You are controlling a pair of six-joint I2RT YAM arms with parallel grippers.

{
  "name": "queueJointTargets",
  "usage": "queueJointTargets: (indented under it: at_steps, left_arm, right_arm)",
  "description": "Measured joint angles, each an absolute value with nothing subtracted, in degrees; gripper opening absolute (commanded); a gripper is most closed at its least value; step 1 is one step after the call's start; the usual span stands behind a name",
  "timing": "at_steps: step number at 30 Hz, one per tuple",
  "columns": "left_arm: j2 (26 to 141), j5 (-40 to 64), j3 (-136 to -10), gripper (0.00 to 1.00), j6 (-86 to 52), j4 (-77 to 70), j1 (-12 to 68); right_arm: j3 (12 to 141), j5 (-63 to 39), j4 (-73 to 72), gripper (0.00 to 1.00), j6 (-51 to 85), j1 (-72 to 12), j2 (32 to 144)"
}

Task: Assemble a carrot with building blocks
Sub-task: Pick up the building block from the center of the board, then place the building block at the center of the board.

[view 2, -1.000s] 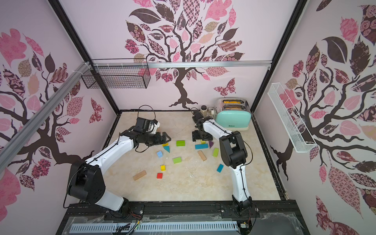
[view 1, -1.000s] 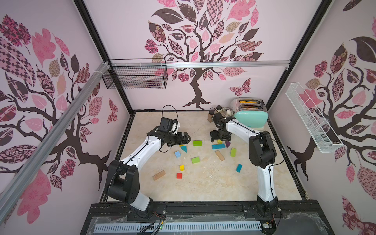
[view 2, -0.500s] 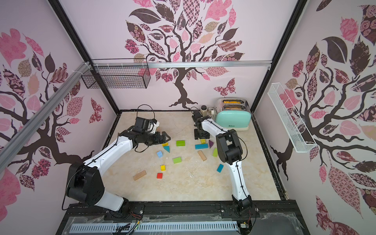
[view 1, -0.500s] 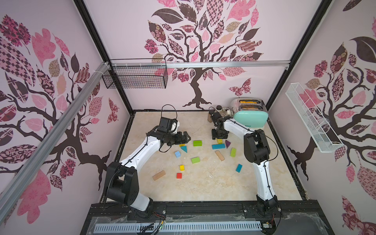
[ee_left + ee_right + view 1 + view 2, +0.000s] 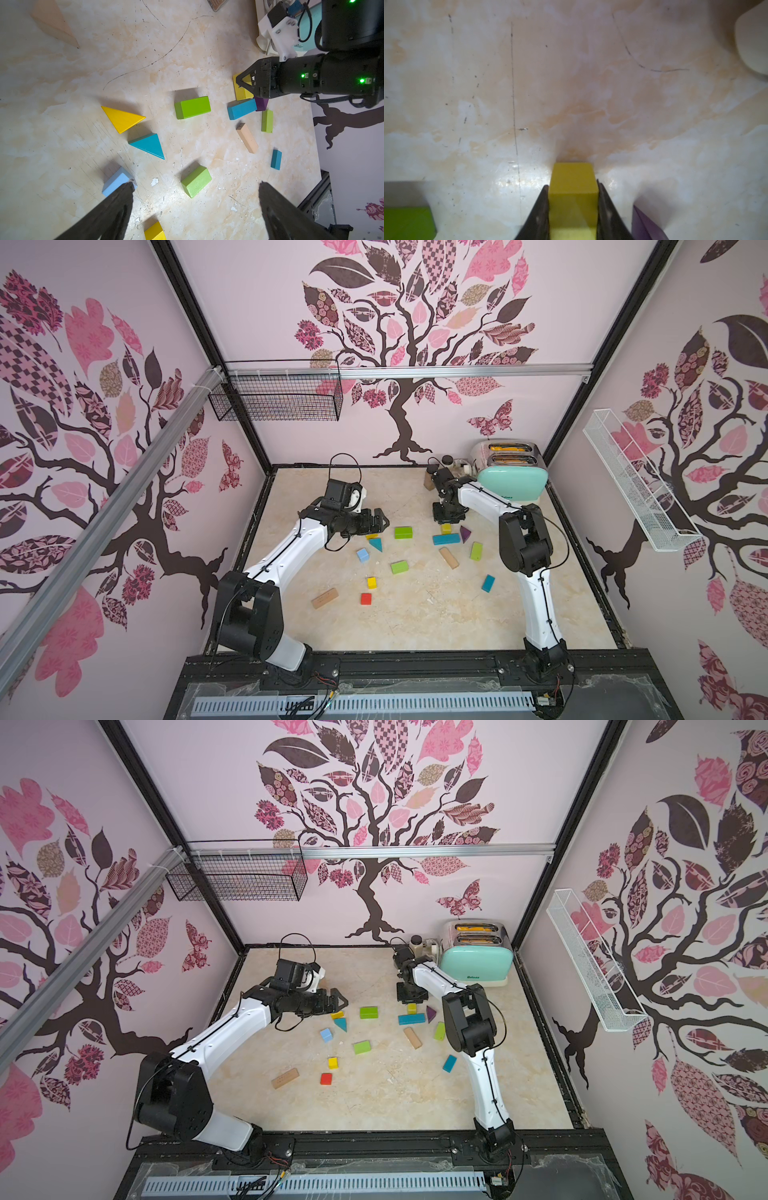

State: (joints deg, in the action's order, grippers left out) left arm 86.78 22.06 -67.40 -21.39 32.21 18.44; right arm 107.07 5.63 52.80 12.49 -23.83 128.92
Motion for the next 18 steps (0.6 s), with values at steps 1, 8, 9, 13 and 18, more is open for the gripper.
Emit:
queueJointTargets:
  at_steps: [1, 8, 9, 13, 18]
  left_arm:
    - [86.65, 22.02, -67.37, 0.98, -21.41, 32.23, 18.44]
    - [83.85, 20.53, -67.37, 0.98, -21.76, 32.32, 18.37]
    - [83.35, 20.27, -67.37, 0.98, -21.87, 32.42, 18.35]
    - [81.71, 19.64, -66.59, 0.98, -22.48, 32.62, 18.0]
    - [79.99, 19.55, -64.18, 0.98, -22.96, 32.71, 16.32]
  right_arm:
    - [107.02, 5.63, 52.88, 0.08, 12.38, -24.01, 128.29]
    - [106.98, 4.45, 53.74, 0.08, 10.37, -28.49, 121.54]
    - [106.94, 3.9, 53.93, 0.08, 9.98, -29.78, 120.95]
    - [103.22, 0.34, 53.34, 0.08, 9.08, -34.98, 119.0]
    - [98.02, -3.07, 53.34, 0.07, 7.62, -40.62, 119.0]
